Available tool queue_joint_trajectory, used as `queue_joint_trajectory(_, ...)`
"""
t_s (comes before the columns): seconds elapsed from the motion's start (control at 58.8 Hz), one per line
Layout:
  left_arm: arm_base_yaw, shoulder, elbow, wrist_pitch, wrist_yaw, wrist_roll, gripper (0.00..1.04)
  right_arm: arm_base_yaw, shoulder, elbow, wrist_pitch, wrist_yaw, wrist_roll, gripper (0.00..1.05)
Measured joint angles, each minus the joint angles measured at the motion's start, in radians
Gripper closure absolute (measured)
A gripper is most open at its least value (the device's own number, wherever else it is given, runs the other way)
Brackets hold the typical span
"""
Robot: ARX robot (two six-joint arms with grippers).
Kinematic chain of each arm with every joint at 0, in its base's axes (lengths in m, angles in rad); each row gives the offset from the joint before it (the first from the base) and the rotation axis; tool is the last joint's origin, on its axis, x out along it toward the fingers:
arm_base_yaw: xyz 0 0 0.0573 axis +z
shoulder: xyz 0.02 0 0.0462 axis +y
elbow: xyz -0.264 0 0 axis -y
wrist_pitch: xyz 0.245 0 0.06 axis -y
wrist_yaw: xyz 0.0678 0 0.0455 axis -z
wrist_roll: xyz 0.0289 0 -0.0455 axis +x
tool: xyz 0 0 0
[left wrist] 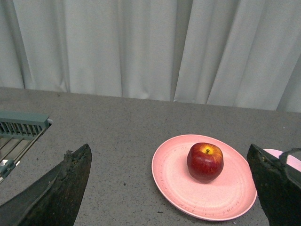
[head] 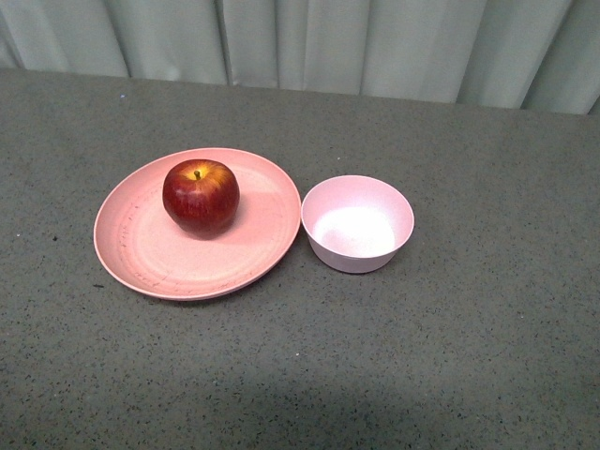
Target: Move apple from plate to bowl
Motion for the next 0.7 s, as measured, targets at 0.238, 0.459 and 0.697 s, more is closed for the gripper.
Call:
queue_joint_trajectory(0.238, 0.000, 0.000, 0.000, 0.000, 0.000, 0.000, 0.07, 0.000, -0.151, -0.004, -0.137, 0.000, 0.000, 1.04)
queue_joint_trajectory(0.459, 0.000, 0.000, 0.000, 0.000, 0.000, 0.000, 0.07, 0.000, -0.259, -0.004, -0.238, 0.000, 0.000, 1.04)
queue_joint_trajectory(0.697, 0.000, 0.000, 0.000, 0.000, 0.000, 0.000, 0.07, 0.000, -0.359, -0.004, -0.336, 0.000, 0.000, 1.04)
